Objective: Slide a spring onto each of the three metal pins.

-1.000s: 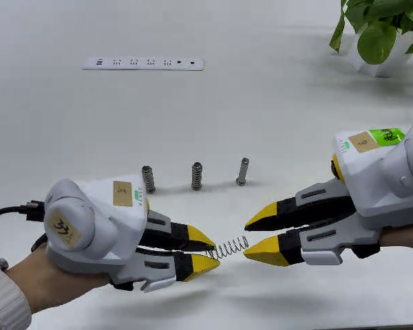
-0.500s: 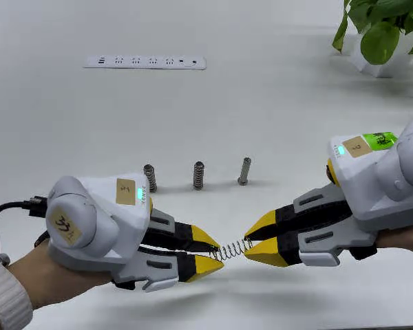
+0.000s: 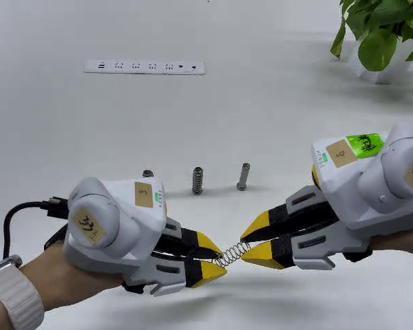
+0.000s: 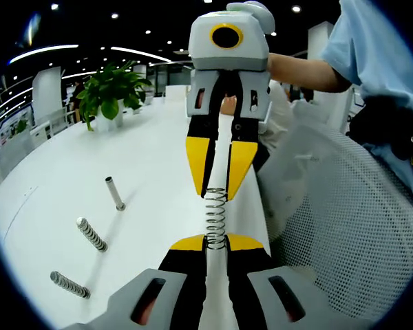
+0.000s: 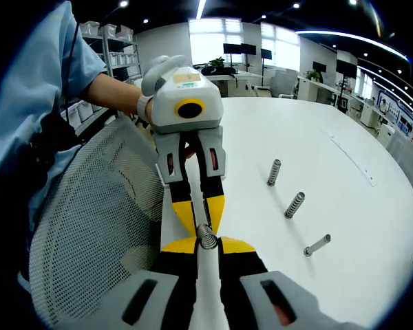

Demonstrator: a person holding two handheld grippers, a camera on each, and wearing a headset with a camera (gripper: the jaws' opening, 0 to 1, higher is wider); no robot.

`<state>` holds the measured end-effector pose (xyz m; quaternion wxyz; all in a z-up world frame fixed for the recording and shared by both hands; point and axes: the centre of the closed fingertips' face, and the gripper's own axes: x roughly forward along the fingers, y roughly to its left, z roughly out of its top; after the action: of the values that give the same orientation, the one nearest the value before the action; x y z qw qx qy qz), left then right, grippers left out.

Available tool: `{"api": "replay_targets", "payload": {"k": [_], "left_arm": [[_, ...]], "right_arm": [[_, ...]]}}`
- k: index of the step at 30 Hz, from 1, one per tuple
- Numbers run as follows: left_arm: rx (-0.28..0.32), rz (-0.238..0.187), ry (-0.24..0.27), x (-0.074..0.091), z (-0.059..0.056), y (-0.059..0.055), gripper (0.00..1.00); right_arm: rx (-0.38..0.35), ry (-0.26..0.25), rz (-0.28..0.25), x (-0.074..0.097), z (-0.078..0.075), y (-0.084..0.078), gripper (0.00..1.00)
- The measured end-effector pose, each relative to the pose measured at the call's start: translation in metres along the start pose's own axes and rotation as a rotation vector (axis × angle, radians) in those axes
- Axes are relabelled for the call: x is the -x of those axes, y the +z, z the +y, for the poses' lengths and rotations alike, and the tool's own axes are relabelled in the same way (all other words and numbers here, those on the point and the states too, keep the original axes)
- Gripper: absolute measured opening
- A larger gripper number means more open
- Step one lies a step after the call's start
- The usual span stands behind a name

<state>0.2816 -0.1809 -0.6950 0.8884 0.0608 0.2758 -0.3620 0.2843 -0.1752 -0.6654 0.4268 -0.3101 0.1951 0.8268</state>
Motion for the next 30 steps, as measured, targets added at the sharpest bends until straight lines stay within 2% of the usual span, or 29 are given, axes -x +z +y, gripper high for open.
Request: {"api": "replay_targets", "payload": {"k": [8,11,13,18,23,26,30], "left_arm": [[0.003,0.013,-0.008,-0.004,0.000,-0.001,0.09],[0.003,0.013,-0.012,-0.006,-0.001,0.001,0.09],[-0.002,0.002,-0.016,-0.007,-0.003,0.005,0.09],[-0.005,-0.005,-0.018,-0.009,-0.002,0.006,0.09],[-0.013,-0.008,-0.022,-0.009,-0.002,0.005,0.09],[-0.017,-0.020,-0.024,-0.009,-0.002,0.008,0.09],[-0.023,-0.031,-0.023,-0.008,-0.001,0.010,0.09]], "right_arm": [[0.044,0.002,0.014,-0.001,0.002,0.008,0.12],[0.064,0.006,0.000,0.000,0.003,0.013,0.03],[0.059,0.010,0.007,-0.001,0.003,0.012,0.04],[0.054,0.007,0.006,0.003,0.001,0.012,0.07],[0.039,0.030,0.061,0.006,0.001,0.000,0.20],[0.026,0.033,0.076,0.007,-0.003,-0.007,0.19],[0.018,0.044,0.088,0.006,-0.001,-0.011,0.16]]}}
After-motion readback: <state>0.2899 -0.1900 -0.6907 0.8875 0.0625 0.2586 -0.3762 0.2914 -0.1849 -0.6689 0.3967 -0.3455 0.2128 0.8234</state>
